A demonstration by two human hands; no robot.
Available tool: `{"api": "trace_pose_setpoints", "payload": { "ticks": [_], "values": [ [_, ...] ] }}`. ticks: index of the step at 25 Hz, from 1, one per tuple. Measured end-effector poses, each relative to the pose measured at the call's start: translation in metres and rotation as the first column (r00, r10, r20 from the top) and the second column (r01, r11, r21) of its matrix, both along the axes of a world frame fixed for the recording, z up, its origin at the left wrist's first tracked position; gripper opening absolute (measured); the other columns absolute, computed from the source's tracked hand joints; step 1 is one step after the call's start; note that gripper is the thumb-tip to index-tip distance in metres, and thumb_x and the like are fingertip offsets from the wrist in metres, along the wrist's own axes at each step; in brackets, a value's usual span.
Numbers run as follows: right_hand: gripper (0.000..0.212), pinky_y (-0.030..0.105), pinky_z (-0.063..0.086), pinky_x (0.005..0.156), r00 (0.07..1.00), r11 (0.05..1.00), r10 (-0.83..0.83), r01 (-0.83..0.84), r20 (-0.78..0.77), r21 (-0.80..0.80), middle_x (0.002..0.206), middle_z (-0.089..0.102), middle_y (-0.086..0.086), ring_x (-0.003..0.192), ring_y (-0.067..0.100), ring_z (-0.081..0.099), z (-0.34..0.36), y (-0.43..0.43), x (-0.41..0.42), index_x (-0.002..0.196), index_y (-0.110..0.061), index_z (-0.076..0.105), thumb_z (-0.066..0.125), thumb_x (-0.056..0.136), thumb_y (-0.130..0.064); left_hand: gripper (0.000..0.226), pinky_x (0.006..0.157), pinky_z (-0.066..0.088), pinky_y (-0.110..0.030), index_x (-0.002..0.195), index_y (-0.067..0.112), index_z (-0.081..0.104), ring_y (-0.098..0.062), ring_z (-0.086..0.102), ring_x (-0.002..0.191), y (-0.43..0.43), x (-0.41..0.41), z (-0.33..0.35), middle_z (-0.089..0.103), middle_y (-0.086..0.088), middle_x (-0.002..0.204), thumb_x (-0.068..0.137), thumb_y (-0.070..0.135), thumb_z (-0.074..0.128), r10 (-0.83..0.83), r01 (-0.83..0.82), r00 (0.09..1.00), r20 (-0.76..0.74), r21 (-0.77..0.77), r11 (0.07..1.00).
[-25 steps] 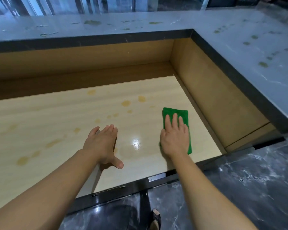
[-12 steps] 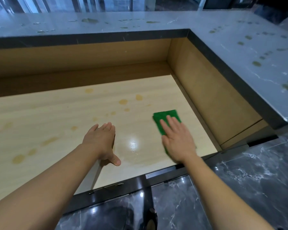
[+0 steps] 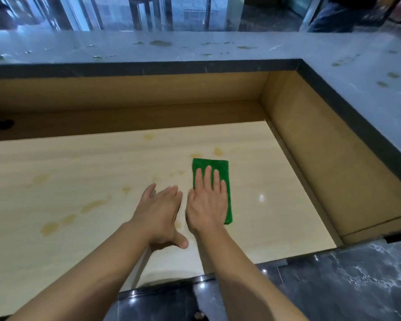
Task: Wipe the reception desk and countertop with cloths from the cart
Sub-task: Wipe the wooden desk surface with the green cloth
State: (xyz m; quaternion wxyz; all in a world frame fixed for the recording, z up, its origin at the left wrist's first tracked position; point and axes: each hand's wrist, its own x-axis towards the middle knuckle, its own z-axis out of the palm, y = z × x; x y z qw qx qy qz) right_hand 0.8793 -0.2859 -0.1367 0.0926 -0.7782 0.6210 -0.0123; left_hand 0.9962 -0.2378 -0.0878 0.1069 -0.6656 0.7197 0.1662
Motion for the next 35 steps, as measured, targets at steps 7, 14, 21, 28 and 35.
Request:
{"api": "trace_pose_setpoints", "payload": {
  "ticks": [7, 14, 21, 28, 35],
  "values": [
    [0.055, 0.036, -0.003, 0.122, 0.897, 0.897, 0.439, -0.441, -0.044, -0.023, 0.163, -0.007, -0.004, 0.15, 0.016, -0.008, 0.001, -0.076, -0.016, 0.155, -0.031, 0.001, 0.019, 0.103, -0.037, 0.112, 0.116, -0.003, -0.04, 0.144, 0.022, 0.038, -0.011, 0.019, 0.143, -0.035, 0.035, 0.016, 0.026, 0.005, 0.156, 0.053, 0.084, 0.062, 0.163, -0.177, 0.983, -0.086, -0.189, 0.966],
    [0.057, 0.042, 0.014, 0.121, 0.992, 0.999, -0.023, 0.018, -0.127, -0.04, 0.164, 0.005, 0.007, 0.15, 0.025, 0.005, 0.002, -0.158, -0.11, 0.156, -0.022, 0.005, 0.019, 0.102, -0.033, 0.105, 0.112, 0.007, -0.032, 0.137, 0.019, 0.036, -0.011, 0.028, 0.137, -0.066, 0.034, 0.009, 0.037, 0.005, 0.146, 0.056, 0.078, 0.066, 0.186, -0.213, 0.969, -0.164, -0.163, 0.963],
    [0.058, 0.042, 0.004, 0.122, 0.988, 0.989, 0.15, -0.15, -0.037, -0.001, 0.163, -0.007, 0.005, 0.15, 0.026, -0.005, 0.004, -0.105, 0.025, 0.156, -0.023, -0.001, 0.022, 0.103, -0.032, 0.067, 0.094, 0.023, -0.035, 0.091, 0.026, 0.037, -0.014, 0.047, 0.105, -0.091, 0.039, 0.001, 0.047, 0.012, 0.095, 0.051, 0.07, 0.066, 0.249, -0.278, 0.952, -0.176, -0.164, 0.947],
    [0.057, 0.036, 0.005, 0.12, 0.909, 0.909, 0.417, -0.417, -0.031, -0.014, 0.164, -0.001, -0.002, 0.151, 0.017, 0.0, 0.008, -0.173, -0.03, 0.155, -0.03, 0.006, 0.021, 0.1, -0.035, 0.066, 0.084, 0.023, -0.034, 0.09, 0.025, 0.038, -0.015, 0.044, 0.097, -0.124, 0.034, 0.003, 0.044, 0.012, 0.089, 0.055, 0.071, 0.067, 0.233, -0.238, 0.971, -0.05, -0.14, 0.961],
    [0.058, 0.039, 0.011, 0.119, 0.994, 0.998, -0.062, 0.06, -0.09, -0.02, 0.164, 0.004, 0.004, 0.15, 0.024, 0.005, 0.006, -0.223, -0.072, 0.156, -0.024, 0.007, 0.025, 0.101, -0.03, 0.071, 0.092, 0.023, -0.033, 0.096, 0.025, 0.047, -0.013, 0.048, 0.099, -0.137, 0.028, -0.002, 0.048, 0.011, 0.095, 0.052, 0.077, 0.069, 0.194, -0.185, 0.976, 0.099, -0.097, 0.978]
  ]
}}
